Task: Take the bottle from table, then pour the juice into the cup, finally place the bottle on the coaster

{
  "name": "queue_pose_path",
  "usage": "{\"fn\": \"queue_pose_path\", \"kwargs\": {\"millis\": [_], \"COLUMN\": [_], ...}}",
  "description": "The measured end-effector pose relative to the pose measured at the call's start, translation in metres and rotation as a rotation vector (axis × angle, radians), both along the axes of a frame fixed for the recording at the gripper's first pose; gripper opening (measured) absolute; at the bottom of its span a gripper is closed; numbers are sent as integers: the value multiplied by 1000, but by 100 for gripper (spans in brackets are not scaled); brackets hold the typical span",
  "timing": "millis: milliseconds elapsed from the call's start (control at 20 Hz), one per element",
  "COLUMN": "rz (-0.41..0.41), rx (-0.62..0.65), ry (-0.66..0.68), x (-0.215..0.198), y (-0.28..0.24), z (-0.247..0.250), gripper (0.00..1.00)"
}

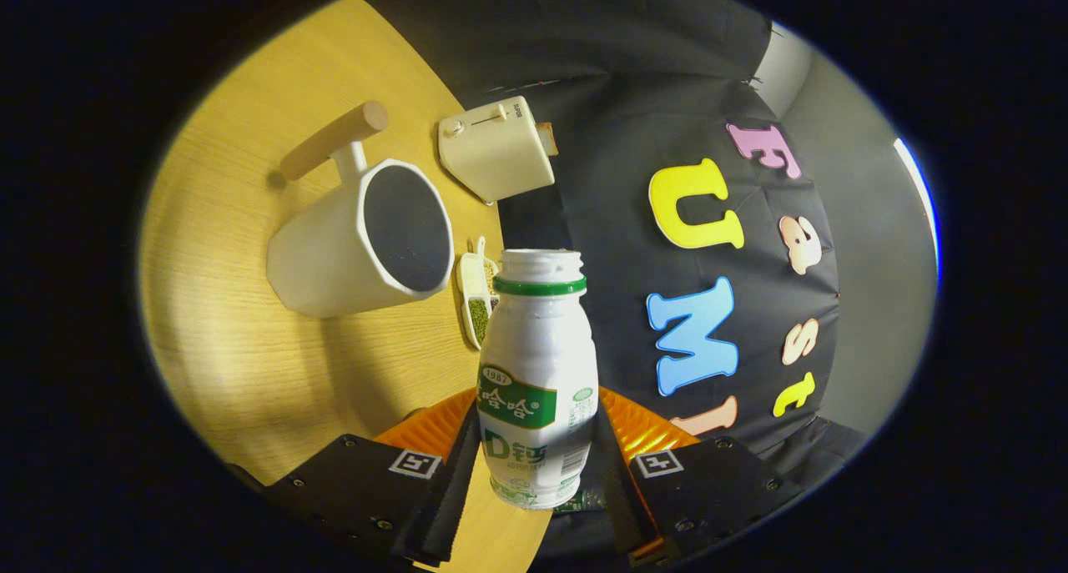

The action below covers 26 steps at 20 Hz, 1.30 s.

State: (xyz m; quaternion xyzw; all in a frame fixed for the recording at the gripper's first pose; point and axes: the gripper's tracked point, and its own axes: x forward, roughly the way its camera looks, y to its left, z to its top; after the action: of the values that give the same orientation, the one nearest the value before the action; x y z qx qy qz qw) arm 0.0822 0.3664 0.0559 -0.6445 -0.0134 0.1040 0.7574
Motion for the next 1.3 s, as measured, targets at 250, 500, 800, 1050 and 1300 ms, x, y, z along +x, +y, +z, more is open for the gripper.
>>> {"fn": "queue_pose_path", "kwargs": {"millis": [250, 500, 800, 1050, 1300], "rz": [12, 20, 30, 37, 43], "rx": [-90, -150, -221, -277, -319], "ry": [-28, -60, -63, -79, -91], "x": [1, 0, -1, -3, -4], "y": [3, 5, 7, 10, 12], "z": [3, 8, 8, 10, 11], "gripper": [70, 70, 70, 70, 70]}}
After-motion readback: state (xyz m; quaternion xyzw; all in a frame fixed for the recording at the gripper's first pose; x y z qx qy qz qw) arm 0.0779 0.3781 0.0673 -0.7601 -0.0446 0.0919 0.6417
